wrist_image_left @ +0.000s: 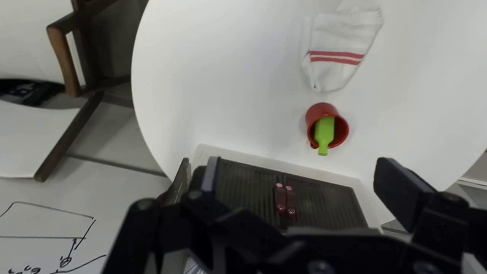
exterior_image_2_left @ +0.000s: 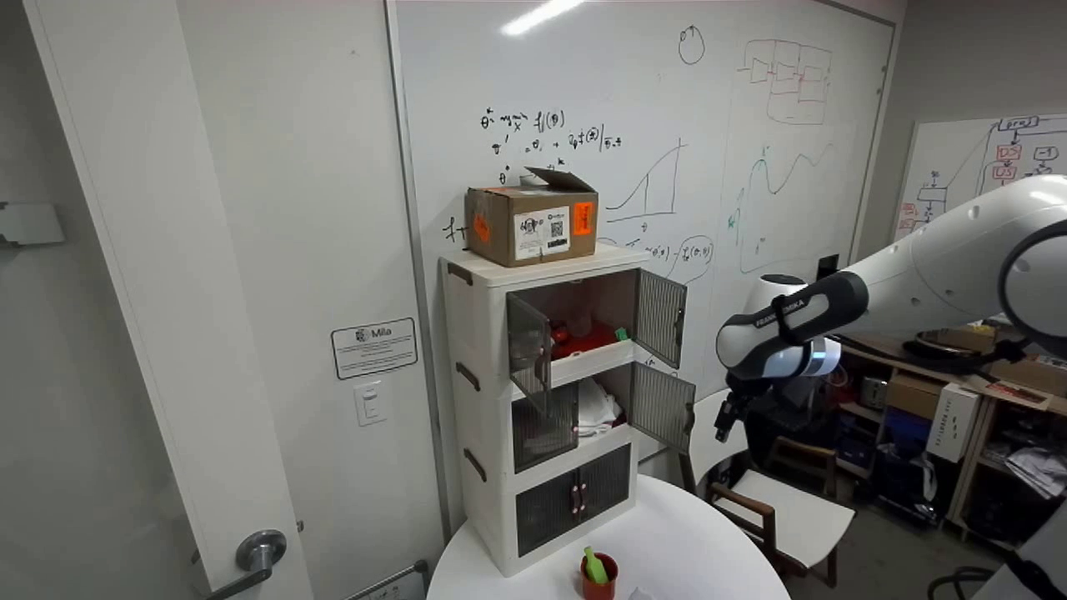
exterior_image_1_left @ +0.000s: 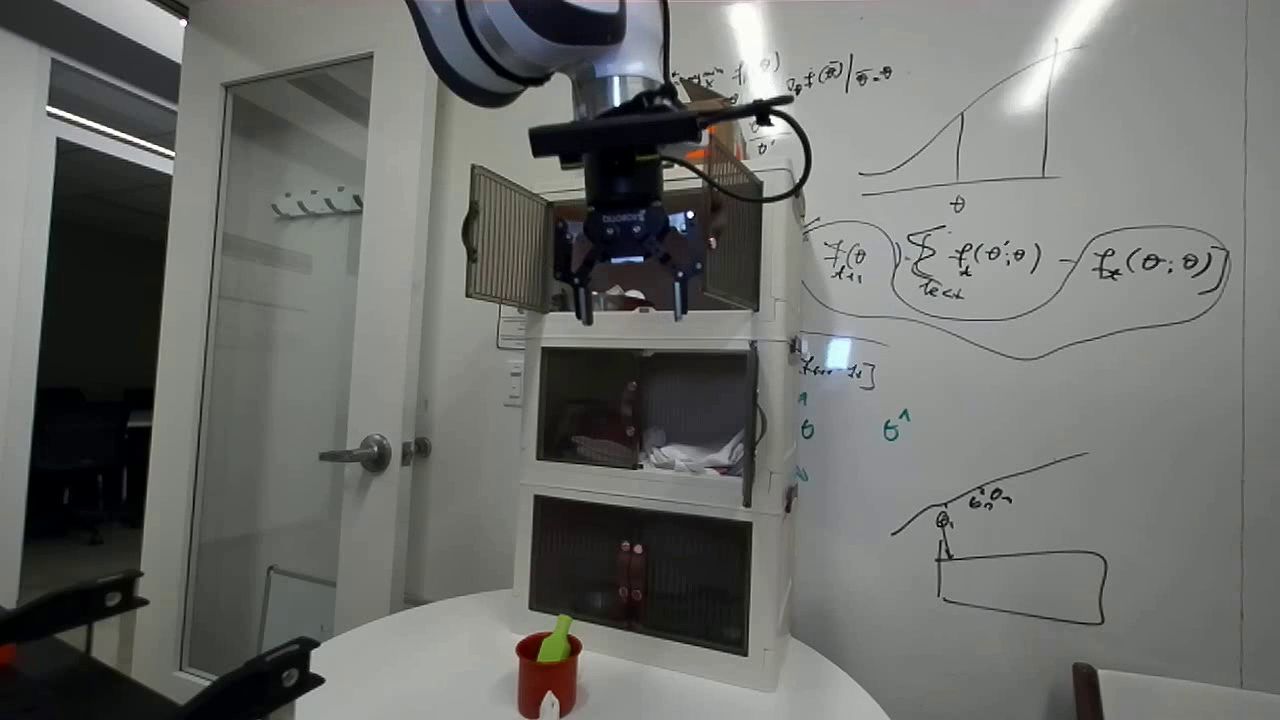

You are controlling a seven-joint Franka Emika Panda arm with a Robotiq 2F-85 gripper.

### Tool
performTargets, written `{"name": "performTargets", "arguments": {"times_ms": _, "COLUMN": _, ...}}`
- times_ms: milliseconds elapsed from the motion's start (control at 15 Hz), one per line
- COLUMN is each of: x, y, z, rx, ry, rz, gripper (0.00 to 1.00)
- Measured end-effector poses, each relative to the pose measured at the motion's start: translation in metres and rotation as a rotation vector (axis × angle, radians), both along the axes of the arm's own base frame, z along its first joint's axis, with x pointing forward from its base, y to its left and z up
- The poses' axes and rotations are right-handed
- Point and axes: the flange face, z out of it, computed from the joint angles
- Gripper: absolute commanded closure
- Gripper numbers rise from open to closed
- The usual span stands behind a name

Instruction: Close the door to the middle compartment

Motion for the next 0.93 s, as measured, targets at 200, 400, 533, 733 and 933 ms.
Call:
{"name": "performTargets", "arguments": {"times_ms": 200, "x": 0.024, "y": -0.01, "z": -0.014, "rx": -0.047, "ry": -0.097, "rz": 0.031, "gripper": 0.0}}
{"name": "performTargets", "arguments": {"times_ms": 400, "x": 0.045, "y": -0.02, "z": -0.023, "rx": -0.084, "ry": -0.173, "rz": 0.062, "gripper": 0.0}}
{"name": "performTargets", "arguments": {"times_ms": 533, "x": 0.056, "y": -0.027, "z": -0.025, "rx": -0.106, "ry": -0.216, "rz": 0.069, "gripper": 0.0}}
{"name": "performTargets", "arguments": {"times_ms": 733, "x": 0.068, "y": -0.035, "z": -0.027, "rx": -0.13, "ry": -0.272, "rz": 0.064, "gripper": 0.0}}
{"name": "performTargets", "arguments": {"times_ms": 933, "x": 0.08, "y": -0.037, "z": -0.031, "rx": -0.137, "ry": -0.305, "rz": 0.066, "gripper": 0.0}}
